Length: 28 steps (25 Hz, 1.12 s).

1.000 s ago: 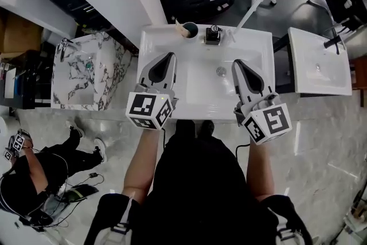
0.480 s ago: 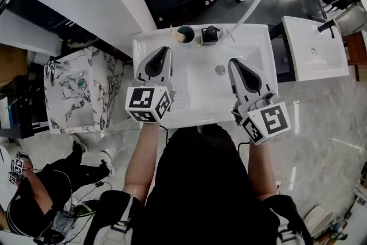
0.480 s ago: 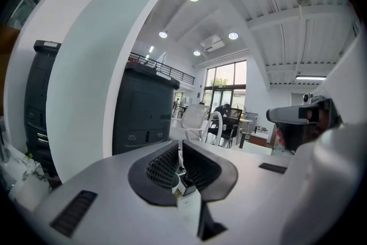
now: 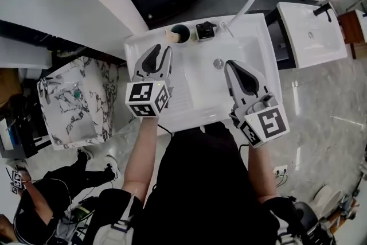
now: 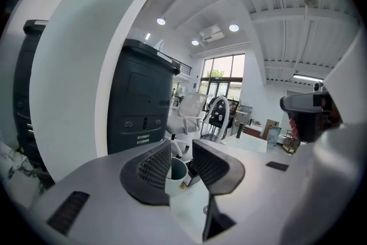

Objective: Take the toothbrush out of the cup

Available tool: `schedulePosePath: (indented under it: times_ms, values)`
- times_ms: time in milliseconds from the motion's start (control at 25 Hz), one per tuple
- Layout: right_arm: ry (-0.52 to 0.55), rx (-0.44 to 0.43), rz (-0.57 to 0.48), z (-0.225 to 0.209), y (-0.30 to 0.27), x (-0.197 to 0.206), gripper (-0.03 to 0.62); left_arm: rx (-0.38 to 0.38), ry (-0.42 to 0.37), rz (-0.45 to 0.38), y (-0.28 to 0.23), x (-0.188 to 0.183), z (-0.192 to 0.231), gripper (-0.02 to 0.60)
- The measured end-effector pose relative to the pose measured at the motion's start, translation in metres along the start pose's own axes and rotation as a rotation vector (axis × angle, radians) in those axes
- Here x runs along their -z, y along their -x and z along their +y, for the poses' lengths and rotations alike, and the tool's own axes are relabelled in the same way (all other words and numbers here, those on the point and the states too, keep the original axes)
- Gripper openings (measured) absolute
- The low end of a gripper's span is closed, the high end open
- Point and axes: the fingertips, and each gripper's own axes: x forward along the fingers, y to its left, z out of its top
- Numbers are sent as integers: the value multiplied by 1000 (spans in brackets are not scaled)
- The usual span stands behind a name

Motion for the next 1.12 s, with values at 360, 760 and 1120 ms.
schedulePosePath:
  times_ms: [360,760,1120]
  values:
    - [-15,27,33,-4,-10,8,31,14,42,71,-35,24,13,184]
    - [-30,47,64,-12,-17,13,31,17,65,114,-66,36,19,189]
    - [-34,51,71,-16,-22,12,31,-6,39,130,-76,37,27,106]
